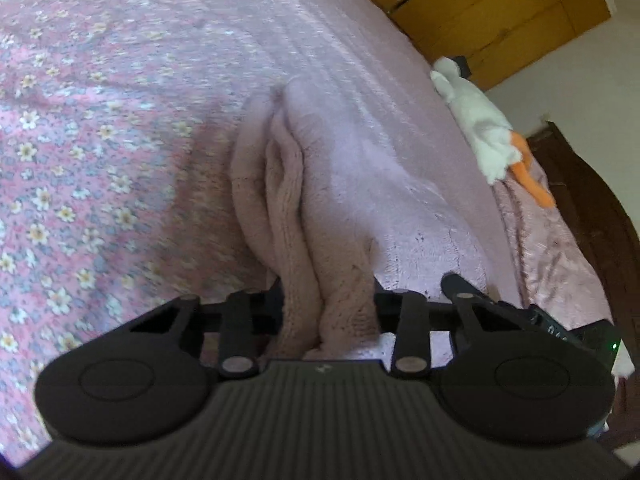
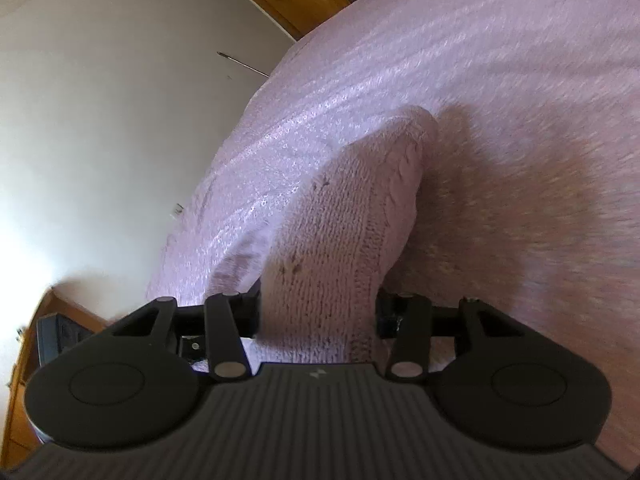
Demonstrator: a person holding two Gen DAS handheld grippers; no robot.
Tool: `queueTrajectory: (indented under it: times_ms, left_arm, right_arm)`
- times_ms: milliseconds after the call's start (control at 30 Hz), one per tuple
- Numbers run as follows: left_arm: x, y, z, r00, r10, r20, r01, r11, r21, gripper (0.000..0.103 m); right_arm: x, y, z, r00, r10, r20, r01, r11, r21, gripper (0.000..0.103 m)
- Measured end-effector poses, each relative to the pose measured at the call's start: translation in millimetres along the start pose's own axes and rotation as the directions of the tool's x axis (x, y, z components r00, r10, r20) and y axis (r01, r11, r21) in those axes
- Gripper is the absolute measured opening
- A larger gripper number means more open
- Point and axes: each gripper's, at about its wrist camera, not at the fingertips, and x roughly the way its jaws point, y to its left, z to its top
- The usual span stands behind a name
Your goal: Fold small clothes
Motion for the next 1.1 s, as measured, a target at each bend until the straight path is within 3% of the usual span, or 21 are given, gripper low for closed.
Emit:
queueTrajectory:
  times_ms: [267, 433, 533, 600, 700, 800, 967, 1100]
  left_arm:
    - [-15, -53, -55, 0.989, -0.046, -0.138, 0.06, 0.993, 0.099, 0.037]
    - [-18, -75, -96, 0.983, 0.011, -0.182, 0.031, 0.974, 0.223, 0.038]
    - [-12, -79, -115, 0.98, 0.118, -0.159, -0.062, 0.945, 0.32, 0.041]
    - [-9, -76, -120, 0.976, 0.154, -0.152, -0.098, 0.942, 0.321, 0.046]
    - [-15, -73, -123, 0.976, 0.172, -0.132, -0.123, 0.941, 0.315, 0.049]
    - [-23, -84, -131, 0.969, 0.232, -0.083, -0.185, 0.906, 0.38, 0.055]
    - [-42, -105, -141, 0.957, 0.289, -0.017, -0.253, 0.862, 0.439, 0.056]
    - [-54, -117, -154, 0.941, 0.335, 0.042, -0.312, 0.817, 0.485, 0.067]
  right_arm:
    - [-73, -2, -30, 0.987, -0.129, -0.093, 0.125, 0.991, -0.039, 0.053]
    - [-63, -20, -69, 0.968, -0.218, -0.123, 0.212, 0.975, -0.063, 0.057]
    - [-45, -33, -86, 0.962, -0.253, -0.105, 0.241, 0.964, -0.113, 0.073]
    - [-48, -38, -92, 0.97, -0.227, -0.09, 0.219, 0.972, -0.088, 0.074]
    - [-58, -30, -90, 0.965, -0.247, -0.086, 0.238, 0.965, -0.107, 0.074]
    - [-68, -20, -93, 0.958, -0.277, -0.068, 0.266, 0.954, -0.141, 0.076]
    - [-97, -4, -104, 0.951, -0.309, -0.021, 0.3, 0.936, -0.186, 0.079]
    - [-117, 6, -124, 0.947, -0.321, 0.021, 0.317, 0.922, -0.223, 0.086]
